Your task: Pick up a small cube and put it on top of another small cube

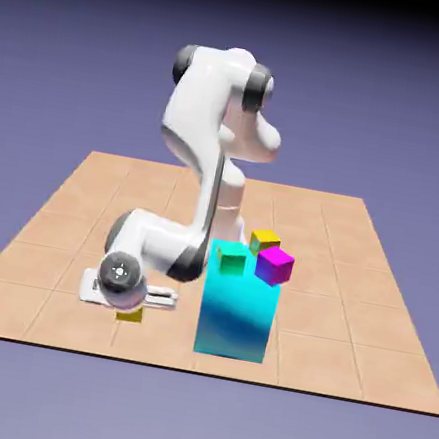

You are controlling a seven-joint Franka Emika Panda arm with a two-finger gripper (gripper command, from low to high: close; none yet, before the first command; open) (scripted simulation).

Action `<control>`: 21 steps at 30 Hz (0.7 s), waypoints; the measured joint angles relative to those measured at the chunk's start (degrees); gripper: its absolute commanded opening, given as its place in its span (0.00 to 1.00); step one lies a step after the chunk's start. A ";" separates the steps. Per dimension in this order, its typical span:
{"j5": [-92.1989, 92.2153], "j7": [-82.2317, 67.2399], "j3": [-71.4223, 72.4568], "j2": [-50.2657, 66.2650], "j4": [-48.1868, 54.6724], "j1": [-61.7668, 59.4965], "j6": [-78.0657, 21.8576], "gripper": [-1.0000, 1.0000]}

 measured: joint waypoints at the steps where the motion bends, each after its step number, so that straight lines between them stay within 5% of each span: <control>1: -0.98 -0.29 2.08 -0.23 1.05 0.09 0.72 0.00; 9: -7.30 -10.47 16.93 -15.73 -0.03 3.49 -4.47 0.00; 21: -26.21 -32.24 26.72 -34.62 -17.68 18.94 -8.45 0.00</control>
